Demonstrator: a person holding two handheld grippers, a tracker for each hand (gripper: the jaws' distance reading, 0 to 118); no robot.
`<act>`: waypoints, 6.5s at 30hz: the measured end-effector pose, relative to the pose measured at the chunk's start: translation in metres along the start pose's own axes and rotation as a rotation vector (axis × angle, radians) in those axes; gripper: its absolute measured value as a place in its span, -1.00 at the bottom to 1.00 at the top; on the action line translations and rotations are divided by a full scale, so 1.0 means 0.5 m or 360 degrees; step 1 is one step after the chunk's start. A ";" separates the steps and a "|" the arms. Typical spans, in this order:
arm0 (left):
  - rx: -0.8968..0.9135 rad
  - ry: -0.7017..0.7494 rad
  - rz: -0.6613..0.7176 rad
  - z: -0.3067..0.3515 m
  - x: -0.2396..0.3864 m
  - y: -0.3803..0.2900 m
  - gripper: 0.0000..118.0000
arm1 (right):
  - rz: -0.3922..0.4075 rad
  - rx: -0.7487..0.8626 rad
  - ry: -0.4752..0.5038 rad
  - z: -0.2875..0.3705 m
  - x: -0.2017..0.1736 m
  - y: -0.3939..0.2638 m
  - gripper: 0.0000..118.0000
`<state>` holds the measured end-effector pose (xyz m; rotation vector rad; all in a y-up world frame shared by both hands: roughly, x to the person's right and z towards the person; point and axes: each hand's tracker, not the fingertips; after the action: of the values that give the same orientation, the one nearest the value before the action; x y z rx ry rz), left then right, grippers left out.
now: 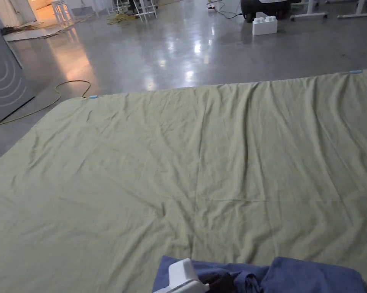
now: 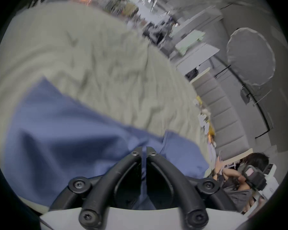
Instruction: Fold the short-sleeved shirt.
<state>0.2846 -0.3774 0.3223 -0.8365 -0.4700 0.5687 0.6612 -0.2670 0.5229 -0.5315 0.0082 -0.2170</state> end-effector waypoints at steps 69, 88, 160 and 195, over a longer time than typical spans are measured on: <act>-0.0498 -0.0076 -0.0261 -0.217 0.200 -0.114 -0.99 | -0.0040 -0.0154 -0.0027 0.025 0.030 -0.073 -1.00; -0.0189 -0.0156 0.0073 0.106 -0.043 0.063 0.40 | 0.0688 -0.1050 0.0057 -0.497 -0.170 -0.044 -1.00; 0.1133 0.0448 -0.1121 0.443 0.290 0.118 -0.72 | 0.0222 0.0454 0.0093 -0.004 -0.042 0.185 -1.00; 0.1122 0.0655 -0.1174 0.432 0.316 0.080 -0.04 | 0.0273 0.0758 -0.0004 0.051 -0.070 0.197 0.22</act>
<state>0.2647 -0.1360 0.4431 -0.0574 -0.1458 -0.1408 0.6488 -0.1644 0.4936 -0.0552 -0.0005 -0.0454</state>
